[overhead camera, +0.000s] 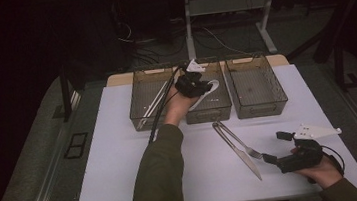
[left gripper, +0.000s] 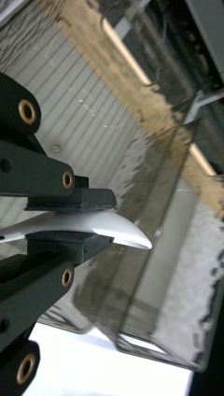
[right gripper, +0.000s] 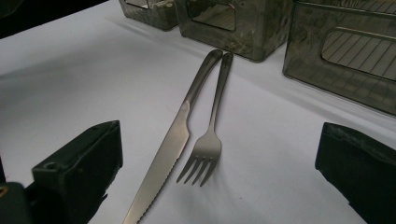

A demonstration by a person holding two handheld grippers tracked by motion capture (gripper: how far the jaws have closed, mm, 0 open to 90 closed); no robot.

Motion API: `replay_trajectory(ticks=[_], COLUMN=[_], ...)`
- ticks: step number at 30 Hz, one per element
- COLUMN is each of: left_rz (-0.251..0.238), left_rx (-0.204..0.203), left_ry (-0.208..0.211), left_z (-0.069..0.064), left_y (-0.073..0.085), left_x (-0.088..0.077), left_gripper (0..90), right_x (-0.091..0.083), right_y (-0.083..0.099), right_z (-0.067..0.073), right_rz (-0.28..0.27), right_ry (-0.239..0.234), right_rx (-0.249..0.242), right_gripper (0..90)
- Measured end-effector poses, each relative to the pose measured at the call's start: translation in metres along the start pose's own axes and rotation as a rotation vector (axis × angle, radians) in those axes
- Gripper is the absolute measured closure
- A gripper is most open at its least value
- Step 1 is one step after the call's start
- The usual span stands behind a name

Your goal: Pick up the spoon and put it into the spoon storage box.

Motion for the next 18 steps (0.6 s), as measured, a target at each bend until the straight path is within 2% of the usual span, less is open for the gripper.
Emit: replay_trajectory(ticks=[7,9,10,13,18], left_rz=[0.043,0.048,0.04,0.054,0.042], left_rx=[0.03,0.027,0.01,0.019,0.011], left_ry=[0.016,0.024,0.024,0.034,0.047], left_z=[-0.008,-0.01,-0.011,-0.013,-0.014], left_y=[0.006,0.007,0.006,0.007,0.005], left_x=[0.006,0.006,0.007,0.007,0.005], left_gripper=[79.8,79.6,79.6,78.8,77.5], right_x=[-0.001,-0.001,-0.001,-0.001,-0.001], right_y=[0.0,0.0,0.0,0.0,-0.001], right_z=[0.0,0.0,0.0,0.0,0.0], right_rz=[-0.001,-0.002,-0.003,-0.002,-0.004], right_ry=[0.001,0.002,0.002,0.002,0.002], right_rx=[-0.003,-0.003,-0.003,-0.003,-0.005], right_gripper=[1.0,1.0,1.0,1.1,1.0])
Point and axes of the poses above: each handheld gripper's, and its own axes: x roughly forward along the jaws, y roughly out of its underside, z roughly to its left, the point moved 7 cm from there along x, roughly forward along the jaws, and after that the axes turned 14 degrees about -y, right-handed, at the moved point
